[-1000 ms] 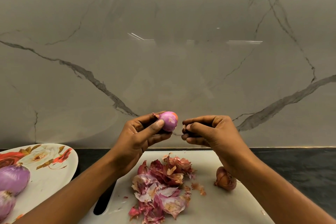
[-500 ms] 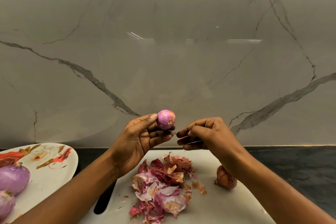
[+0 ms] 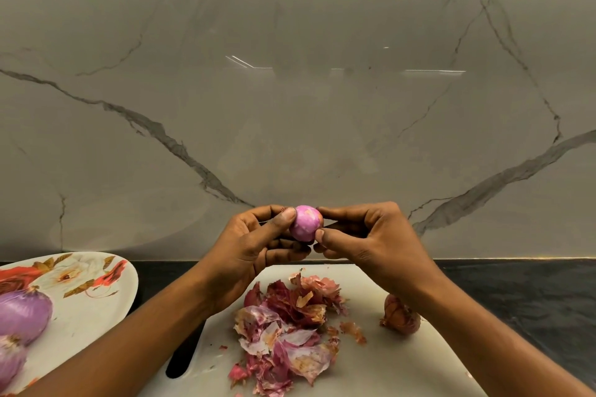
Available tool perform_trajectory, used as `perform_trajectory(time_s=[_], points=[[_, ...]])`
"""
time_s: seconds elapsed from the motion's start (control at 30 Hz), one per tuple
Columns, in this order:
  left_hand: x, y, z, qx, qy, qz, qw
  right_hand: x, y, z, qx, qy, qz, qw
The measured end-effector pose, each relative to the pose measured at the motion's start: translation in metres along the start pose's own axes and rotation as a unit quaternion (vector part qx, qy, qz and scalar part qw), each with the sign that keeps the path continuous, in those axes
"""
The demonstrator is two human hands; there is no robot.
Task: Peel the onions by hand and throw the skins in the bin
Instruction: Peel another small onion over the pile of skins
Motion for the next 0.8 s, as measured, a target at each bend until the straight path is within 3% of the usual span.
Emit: perform_trajectory(time_s=[0.47, 0.8], points=[[-0.0005, -0.0004, -0.0003, 0.003, 0.001, 0.000, 1.000, -0.0010, 0.0016, 0.0010, -0.013, -0.009, -0.006, 1.000], [-0.0016, 0.0015, -0.0004, -0.003, -0.005, 0.007, 1.000, 0.0019, -0.0035, -0.0032, 0.044, 0.031, -0.041, 0.998]])
Point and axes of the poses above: each hand's wrist, its own x-axis towards the middle knuckle, its own y-axis out of the palm, z = x × y, the point moved 3 cm from there along x, towards the middle knuckle, and after that the axes turned 1 degree about x, right-handed, at the moved point
